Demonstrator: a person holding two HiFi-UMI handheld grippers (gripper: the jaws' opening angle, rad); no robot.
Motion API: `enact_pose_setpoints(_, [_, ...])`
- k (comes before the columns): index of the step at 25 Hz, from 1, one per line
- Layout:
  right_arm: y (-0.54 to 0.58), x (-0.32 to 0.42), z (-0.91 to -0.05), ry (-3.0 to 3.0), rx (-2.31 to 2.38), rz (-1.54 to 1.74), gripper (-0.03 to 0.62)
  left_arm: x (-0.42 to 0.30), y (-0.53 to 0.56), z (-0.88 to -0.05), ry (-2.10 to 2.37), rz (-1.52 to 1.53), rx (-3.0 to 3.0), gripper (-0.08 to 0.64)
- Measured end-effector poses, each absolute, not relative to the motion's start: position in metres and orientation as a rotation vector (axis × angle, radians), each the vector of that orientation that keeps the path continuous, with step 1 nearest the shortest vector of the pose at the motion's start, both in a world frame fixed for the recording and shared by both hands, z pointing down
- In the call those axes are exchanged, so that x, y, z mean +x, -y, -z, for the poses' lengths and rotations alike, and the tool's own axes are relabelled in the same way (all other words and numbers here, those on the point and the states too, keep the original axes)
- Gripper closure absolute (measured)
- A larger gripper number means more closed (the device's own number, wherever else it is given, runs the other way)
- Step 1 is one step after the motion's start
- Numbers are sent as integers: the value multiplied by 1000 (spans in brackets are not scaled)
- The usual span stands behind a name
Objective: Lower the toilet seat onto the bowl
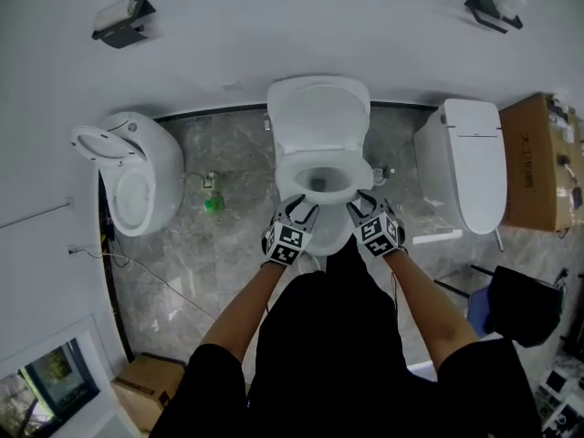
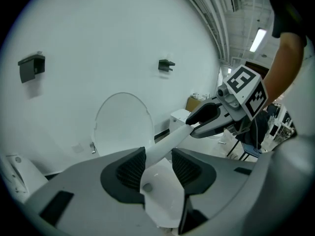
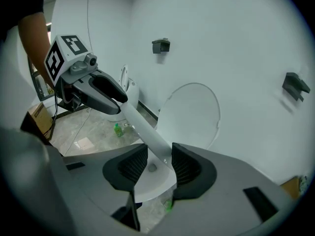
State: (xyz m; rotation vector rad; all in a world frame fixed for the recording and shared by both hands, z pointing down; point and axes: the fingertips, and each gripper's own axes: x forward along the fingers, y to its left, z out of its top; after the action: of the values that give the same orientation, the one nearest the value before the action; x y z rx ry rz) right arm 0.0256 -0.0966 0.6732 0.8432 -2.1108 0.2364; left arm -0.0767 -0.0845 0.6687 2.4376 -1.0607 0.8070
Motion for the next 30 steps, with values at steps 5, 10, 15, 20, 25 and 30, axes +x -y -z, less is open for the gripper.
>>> enact_pose_setpoints(5, [64,26,-693,2060,830,-201,442,-79,56,-679,1031,-636,2368,376])
enact_pose_setpoints(10, [36,30,-716,2023,780,-204,428,-76,25,-700,1020,-647,2388,374])
enact_pose_setpoints(15, [16,35,-734,2016,777,-232,416,-73,8,-715,1035,-590,2357,384])
enact_pose_setpoints(20, [1,33,-751,2035,767,-246,402,-78,-7,-730,1071,-539,2338,400])
enact_pose_setpoints(25, [-12,35,-765,2052,734,-230,394,-75,-22,-745,1079,-585,2346,400])
enact_pose_setpoints(30, [-25,37,-781,2070,698,-216,382,-74,-35,-760,1108,-604,2283,399])
